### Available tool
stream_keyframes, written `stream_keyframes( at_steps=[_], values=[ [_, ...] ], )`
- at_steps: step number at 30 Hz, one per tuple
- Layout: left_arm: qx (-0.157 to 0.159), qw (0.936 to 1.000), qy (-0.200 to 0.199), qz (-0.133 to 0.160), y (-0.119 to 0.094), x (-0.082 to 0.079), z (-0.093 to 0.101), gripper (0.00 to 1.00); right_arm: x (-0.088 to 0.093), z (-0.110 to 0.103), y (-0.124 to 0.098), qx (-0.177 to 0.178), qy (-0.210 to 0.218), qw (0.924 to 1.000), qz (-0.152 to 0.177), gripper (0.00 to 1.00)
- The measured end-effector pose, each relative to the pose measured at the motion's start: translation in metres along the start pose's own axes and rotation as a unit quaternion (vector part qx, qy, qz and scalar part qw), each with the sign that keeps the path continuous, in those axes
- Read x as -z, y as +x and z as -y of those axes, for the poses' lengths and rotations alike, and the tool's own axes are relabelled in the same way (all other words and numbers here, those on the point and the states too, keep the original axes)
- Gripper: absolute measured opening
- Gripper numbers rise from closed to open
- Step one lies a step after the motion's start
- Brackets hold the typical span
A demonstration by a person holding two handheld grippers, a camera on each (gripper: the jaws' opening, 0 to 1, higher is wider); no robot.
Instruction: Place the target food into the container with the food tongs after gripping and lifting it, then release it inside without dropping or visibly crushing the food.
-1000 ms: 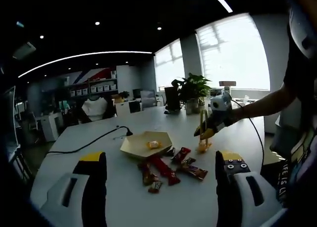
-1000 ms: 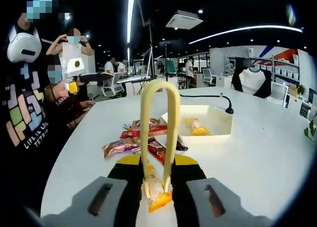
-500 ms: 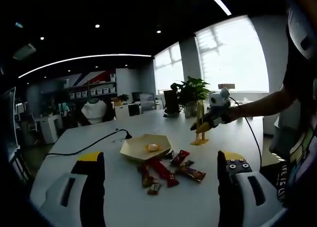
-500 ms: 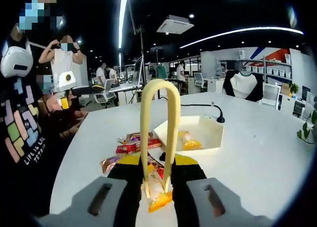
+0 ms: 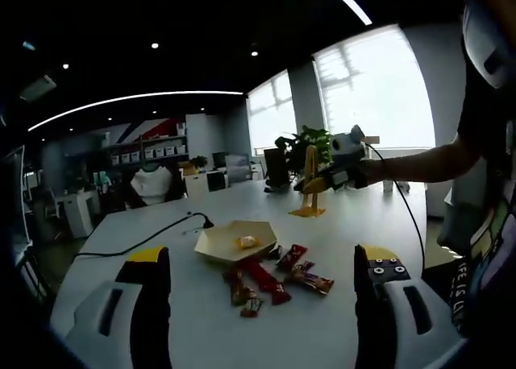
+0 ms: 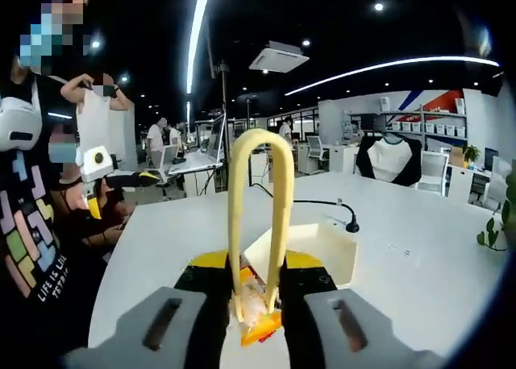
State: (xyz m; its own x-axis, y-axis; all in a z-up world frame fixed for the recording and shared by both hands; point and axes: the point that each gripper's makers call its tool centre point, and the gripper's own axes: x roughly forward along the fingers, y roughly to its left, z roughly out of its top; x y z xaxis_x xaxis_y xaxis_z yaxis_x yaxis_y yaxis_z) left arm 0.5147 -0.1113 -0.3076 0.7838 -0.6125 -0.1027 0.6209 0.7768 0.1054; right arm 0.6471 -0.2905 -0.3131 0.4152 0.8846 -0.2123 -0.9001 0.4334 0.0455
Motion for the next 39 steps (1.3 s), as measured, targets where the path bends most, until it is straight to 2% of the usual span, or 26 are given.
stream_keyframes(
  at_steps=[5, 8, 13, 15, 17, 20, 23, 30, 35, 39],
  values=[
    [0.006, 1.0000, -0.005, 0.001, 0.000, 0.000, 0.002, 1.00, -0.010, 0.008, 0.019, -0.003, -0.001, 1.0000, 0.002, 0.18],
    [0.007, 1.0000, -0.002, 0.001, -0.002, 0.001, 0.004, 1.00, -0.007, 0.013, 0.029, 0.001, 0.000, 1.0000, -0.007, 0.18],
    [0.004, 1.0000, 0.004, -0.001, -0.003, 0.002, 0.005, 1.00, -0.003, 0.017, 0.048, 0.017, 0.041, 0.9989, -0.014, 0.18],
    [0.006, 1.0000, 0.004, 0.001, -0.002, 0.000, 0.005, 1.00, 0.001, 0.023, 0.056, 0.026, 0.027, 0.9988, -0.032, 0.18],
    [0.005, 1.0000, 0.004, 0.005, 0.000, -0.003, 0.004, 1.00, 0.000, 0.022, 0.060, 0.029, 0.040, 0.9984, -0.028, 0.18],
    [0.005, 0.9999, 0.005, 0.008, 0.001, -0.005, 0.004, 1.00, -0.004, 0.015, 0.072, 0.025, 0.032, 0.9989, -0.023, 0.18],
    [-0.004, 0.9999, 0.001, 0.009, 0.002, -0.006, 0.001, 1.00, -0.003, 0.017, 0.082, 0.038, 0.021, 0.9987, -0.029, 0.19],
    [-0.003, 1.0000, 0.002, 0.007, 0.000, -0.005, 0.000, 1.00, 0.004, 0.022, 0.107, 0.042, 0.030, 0.9981, -0.034, 0.18],
    [-0.011, 0.9999, -0.001, 0.007, -0.002, -0.005, -0.004, 1.00, 0.011, 0.024, 0.113, 0.042, 0.029, 0.9979, -0.039, 0.18],
    [-0.011, 0.9999, 0.000, 0.007, -0.003, -0.005, -0.004, 1.00, 0.010, 0.019, 0.108, 0.036, 0.024, 0.9986, -0.029, 0.19]
  ],
)
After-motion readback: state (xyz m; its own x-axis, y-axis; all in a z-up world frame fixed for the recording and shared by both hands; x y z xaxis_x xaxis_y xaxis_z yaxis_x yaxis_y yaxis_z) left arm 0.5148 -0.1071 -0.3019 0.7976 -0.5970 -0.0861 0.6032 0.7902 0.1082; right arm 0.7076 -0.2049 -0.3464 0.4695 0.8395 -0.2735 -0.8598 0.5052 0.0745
